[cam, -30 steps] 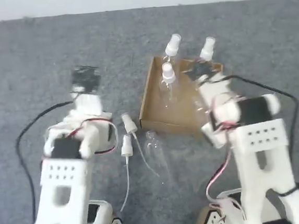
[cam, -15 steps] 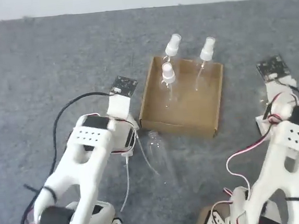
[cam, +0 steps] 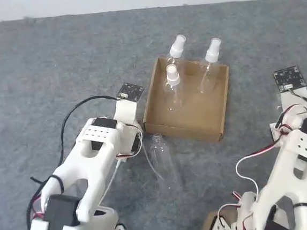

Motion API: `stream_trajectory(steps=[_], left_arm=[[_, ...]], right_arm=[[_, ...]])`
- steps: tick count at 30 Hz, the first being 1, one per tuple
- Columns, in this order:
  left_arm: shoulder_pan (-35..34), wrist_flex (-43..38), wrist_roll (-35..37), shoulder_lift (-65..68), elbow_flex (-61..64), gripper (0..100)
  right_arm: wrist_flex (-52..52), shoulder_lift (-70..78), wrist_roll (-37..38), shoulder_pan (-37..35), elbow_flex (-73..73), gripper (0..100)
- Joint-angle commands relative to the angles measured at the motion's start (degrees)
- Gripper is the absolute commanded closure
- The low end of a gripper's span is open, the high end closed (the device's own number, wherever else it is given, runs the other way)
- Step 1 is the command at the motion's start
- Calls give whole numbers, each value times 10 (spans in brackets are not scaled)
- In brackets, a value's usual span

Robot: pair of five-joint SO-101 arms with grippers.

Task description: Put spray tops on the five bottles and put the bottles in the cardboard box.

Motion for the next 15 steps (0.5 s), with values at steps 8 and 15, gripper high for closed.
stream_trajectory(steps=[8,15], left_arm=[[-4,56,6,-71,-67,987],[-55,118,3,-193,-90,987]], right_arm=[[-71,209,-49,8,-120,932],[-79,356,-53,6,-234,930]])
